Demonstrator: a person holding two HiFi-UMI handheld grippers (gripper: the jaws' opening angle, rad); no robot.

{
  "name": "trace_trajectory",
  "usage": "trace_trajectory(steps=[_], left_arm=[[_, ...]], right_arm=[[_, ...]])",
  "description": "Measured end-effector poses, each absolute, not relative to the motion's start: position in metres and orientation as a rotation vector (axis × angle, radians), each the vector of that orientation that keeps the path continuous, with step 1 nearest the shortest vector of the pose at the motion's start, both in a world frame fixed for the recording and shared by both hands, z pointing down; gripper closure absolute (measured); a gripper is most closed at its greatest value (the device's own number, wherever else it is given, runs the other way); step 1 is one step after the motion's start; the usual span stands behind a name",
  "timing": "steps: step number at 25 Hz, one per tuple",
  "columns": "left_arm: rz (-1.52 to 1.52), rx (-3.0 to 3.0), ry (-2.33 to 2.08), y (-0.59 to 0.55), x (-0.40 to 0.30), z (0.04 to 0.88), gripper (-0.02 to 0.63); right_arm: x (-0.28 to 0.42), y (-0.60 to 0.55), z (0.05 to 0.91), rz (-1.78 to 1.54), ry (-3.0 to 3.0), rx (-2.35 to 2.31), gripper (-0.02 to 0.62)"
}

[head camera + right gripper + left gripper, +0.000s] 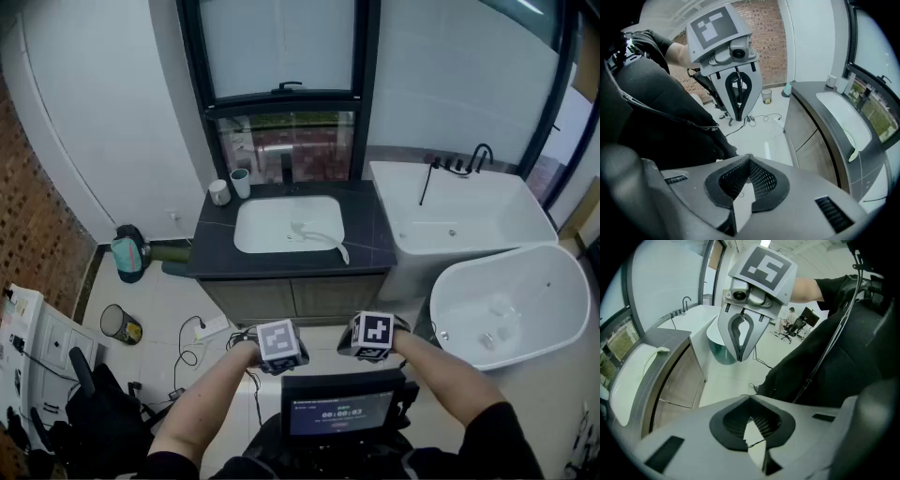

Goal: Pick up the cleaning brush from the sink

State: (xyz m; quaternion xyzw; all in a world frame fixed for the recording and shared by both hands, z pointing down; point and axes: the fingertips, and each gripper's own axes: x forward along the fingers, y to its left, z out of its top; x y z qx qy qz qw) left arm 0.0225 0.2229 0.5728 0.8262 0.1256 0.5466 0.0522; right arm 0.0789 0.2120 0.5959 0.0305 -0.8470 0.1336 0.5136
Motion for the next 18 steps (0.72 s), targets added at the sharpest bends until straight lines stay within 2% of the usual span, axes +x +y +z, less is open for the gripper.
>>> trace_trajectory(steps=[6,18], left_arm=[[1.605,2.554,0.33,0.209,0.015,0.556,0.601],[0.797,2.877,-0.458,0.068,-0.002,0.431,0.601]], right_arm=[[0.068,0.195,0.574,0.302,-2.059,0.103,0.595],[0.035,0.055,0.429,0.247,-2.404,0.678,0.595]])
